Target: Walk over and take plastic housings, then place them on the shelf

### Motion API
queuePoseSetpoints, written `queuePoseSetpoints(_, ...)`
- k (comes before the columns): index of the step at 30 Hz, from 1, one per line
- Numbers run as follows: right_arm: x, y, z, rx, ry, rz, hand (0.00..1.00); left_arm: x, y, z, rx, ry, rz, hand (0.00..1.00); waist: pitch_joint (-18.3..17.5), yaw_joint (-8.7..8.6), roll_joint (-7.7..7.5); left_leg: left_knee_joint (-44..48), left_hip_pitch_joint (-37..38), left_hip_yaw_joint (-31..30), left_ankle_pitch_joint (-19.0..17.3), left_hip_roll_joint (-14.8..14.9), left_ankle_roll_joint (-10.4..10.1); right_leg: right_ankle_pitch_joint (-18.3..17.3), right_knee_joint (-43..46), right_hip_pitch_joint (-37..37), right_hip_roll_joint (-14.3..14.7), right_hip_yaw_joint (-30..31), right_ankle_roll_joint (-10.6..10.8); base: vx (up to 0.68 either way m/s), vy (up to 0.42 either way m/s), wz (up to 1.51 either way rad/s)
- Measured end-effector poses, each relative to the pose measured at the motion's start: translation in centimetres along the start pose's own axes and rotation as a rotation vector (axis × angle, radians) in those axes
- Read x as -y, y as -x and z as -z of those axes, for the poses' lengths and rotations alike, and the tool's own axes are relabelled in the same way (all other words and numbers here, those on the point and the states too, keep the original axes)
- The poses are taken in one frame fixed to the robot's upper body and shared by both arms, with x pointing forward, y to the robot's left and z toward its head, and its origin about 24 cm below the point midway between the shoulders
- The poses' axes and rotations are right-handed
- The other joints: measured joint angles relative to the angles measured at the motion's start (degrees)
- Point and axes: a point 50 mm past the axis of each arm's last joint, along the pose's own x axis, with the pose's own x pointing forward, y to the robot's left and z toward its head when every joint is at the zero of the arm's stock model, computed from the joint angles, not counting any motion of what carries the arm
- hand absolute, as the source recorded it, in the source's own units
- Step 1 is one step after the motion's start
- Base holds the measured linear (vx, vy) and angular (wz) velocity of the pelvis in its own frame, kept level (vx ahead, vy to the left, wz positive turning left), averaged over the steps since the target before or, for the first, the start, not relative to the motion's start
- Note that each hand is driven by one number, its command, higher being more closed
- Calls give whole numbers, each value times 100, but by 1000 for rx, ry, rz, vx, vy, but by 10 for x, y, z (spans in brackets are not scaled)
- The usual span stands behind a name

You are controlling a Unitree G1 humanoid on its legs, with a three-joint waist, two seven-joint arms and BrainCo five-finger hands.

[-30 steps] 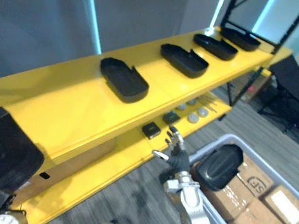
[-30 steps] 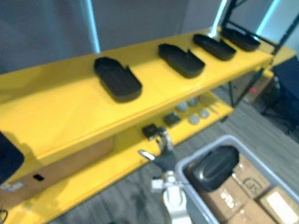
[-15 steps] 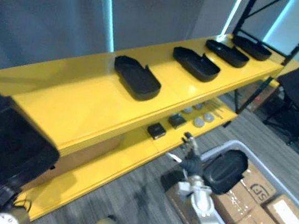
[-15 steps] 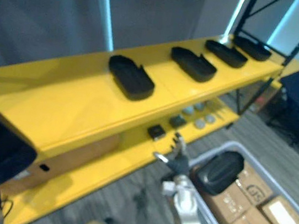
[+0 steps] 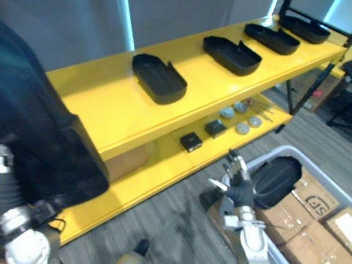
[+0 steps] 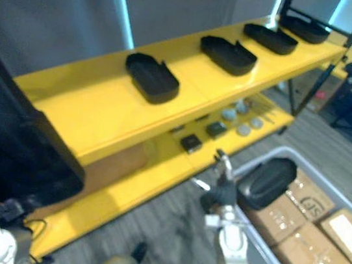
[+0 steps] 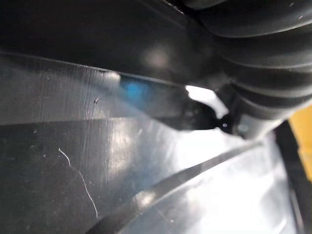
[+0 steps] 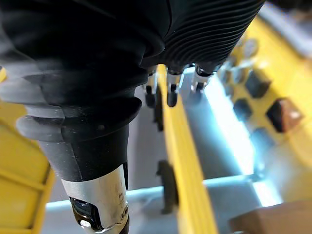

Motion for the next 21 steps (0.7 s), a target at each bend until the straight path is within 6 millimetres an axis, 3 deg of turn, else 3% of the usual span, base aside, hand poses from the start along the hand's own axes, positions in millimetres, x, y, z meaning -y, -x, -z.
queuePoseSetpoints(3, -6, -1, -3, 36, -14, -21, 0, -5, 1, 0, -2, -19, -5, 100, 16, 140, -18, 344, -152, 206, 130, -57, -63, -76, 114, 4, -142, 9, 119, 28, 63, 7)
queuePoseSetpoints(6, -17, -11, -11, 80, -32, -37, 0, -7, -2, -6, 30, -27, 3, 100, 76, 216, -218, 848, -429, 229, -207, -233, -25, -92, 116, 10, -302, -17, 95, 78, 93, 14)
queuePoseSetpoints(7, -21, -14, -14, 96, -39, -34, 0, -7, -5, -8, 46, -24, 17, 100, 100, 248, -327, 1092, -549, 226, -407, -320, 12, -82, 143, 67, -359, -62, -13, 116, 94, 30)
queuePoseSetpoints(9, -20, -14, -15, 99, -36, -25, 0, -2, -8, -10, 62, -14, 44, 100, 97, 235, -338, 1287, -549, 87, -639, -427, 70, 189, 741, -3, -520, 81, -279, 169, 178, 45)
queuePoseSetpoints(10, -18, -14, -16, 103, -34, -12, 0, 1, -12, -12, 82, -15, 69, 100, 84, 209, -350, 1275, -452, 18, -732, -470, 108, 403, 1441, -258, -681, 380, -591, 201, 236, 36)
queuePoseSetpoints(11, -19, -17, -18, 120, -37, -10, 0, 1, -16, -15, 103, -28, 87, 100, 61, 214, -406, 1165, -303, 18, -789, -516, 178, 794, 2111, -591, -852, 754, -712, 193, 180, 25)
queuePoseSetpoints(13, -22, -21, -25, 167, -29, -22, 0, -2, -20, -18, 125, -58, 91, 100, 59, 137, -429, 913, 24, -87, -814, -541, 312, 1211, 3044, -1051, -1037, 1193, -696, 266, 109, 12)
queuePoseSetpoints(14, -24, -22, -27, 188, -22, -28, 0, 0, -22, -19, 135, -62, 95, 100, 87, 116, -382, 832, 182, -147, -852, -511, 369, 721, 3396, -1276, -1037, 1284, -713, 298, 49, 13)
queuePoseSetpoints(16, -24, -28, -36, 236, 9, -49, 0, 4, -28, -21, 155, -60, 93, 100, 103, 58, -274, 639, 568, -277, -886, -343, 380, 3, 3287, -1519, -653, 1186, -782, 276, 52, 21)
queuePoseSetpoints(18, -24, -39, -50, 303, 29, -77, 0, 10, -35, -24, 177, -53, 106, 100, 73, 1, -196, 538, 712, -407, -973, -189, 318, -151, 2409, -1757, -239, 1282, -848, 220, -19, 35)
queuePoseSetpoints(20, -21, -45, -74, 398, -27, -118, 0, 19, -44, -22, 184, -40, 119, 100, 50, -30, -141, 549, 690, -663, -1081, -122, 219, -70, 1521, -2118, 150, 1958, -731, 209, -146, 63)
queuePoseSetpoints(21, -19, -43, -91, 472, -64, -132, 0, 27, -50, -17, 167, -26, 130, 100, 58, -95, -127, 551, 694, -948, -1127, -121, 146, 41, 1078, -2227, 403, 2628, -555, 238, -290, 131)
